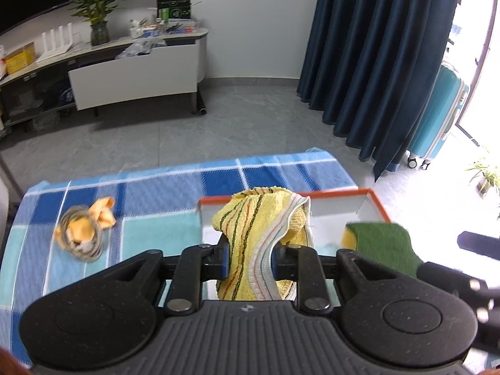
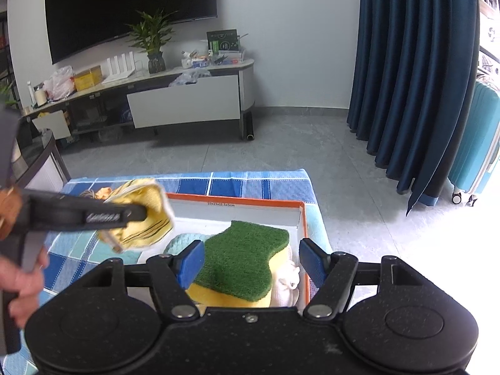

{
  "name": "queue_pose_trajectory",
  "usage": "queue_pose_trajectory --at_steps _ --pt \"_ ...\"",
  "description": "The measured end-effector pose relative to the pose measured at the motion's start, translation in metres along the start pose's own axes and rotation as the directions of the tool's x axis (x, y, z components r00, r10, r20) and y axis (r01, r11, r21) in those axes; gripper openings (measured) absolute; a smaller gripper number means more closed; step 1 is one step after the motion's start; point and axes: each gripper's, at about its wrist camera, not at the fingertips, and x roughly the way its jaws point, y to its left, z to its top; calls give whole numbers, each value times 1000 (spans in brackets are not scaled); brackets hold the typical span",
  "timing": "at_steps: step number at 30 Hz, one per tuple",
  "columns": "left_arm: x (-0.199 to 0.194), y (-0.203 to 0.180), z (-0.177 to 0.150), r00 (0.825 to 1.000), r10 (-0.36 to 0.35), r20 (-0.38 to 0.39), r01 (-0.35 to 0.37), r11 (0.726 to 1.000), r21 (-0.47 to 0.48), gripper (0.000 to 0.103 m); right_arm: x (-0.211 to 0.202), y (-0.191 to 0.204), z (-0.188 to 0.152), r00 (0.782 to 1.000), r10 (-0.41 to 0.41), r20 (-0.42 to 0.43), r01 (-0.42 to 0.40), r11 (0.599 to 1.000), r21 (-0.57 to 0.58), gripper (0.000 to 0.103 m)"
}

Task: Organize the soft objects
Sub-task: 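Open the left tool to drop the yellow pouch into the box, then move the left tool toward the orange cloth while the right tool approaches the coiled cable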

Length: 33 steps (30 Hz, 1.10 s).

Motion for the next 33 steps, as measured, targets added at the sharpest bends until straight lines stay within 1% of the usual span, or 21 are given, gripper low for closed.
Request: queue_pose_trajectory --at_steps 2,4,5,6,11,17,21,26,30,33 --pt "4 -4 6 1000 -23 -2 23 1000 4 31 -1 -1 1 1000 1 4 -1 1000 3 80" --pt "6 -7 11 999 -43 -1 43 999 2 58 -1 -1 1 1000 4 8 -4 1000 11 80" --pt "6 -8 12 999 -44 7 44 999 -3 77 -1 0 1 1000 7 9 -7 1000 12 80" --pt "4 -9 11 999 -39 18 39 999 -6 82 0 0 0 1000 9 8 -9 1000 12 80" --pt "-3 -2 10 999 -26 24 27 999 -19 82 -4 2 0 1000 19 14 -19 1000 7 80" --pt "-17 18 6 999 45 27 -44 998 -51 83 -10 17 3 999 40 22 -39 999 -13 80" --pt "-30 36 0 996 93 15 -92 992 -91 84 -13 31 4 998 58 23 -57 998 -26 80" --pt "-54 55 -15 987 159 21 -156 982 -107 84 -15 52 4 996 86 21 -85 996 -42 80" --pt "-68 72 -29 981 196 16 -192 973 -127 84 -14 74 3 993 116 8 -115 991 -62 80" --pt "-78 89 -38 978 211 11 -206 964 -168 84 -13 91 0 990 141 0 -141 987 -75 80"
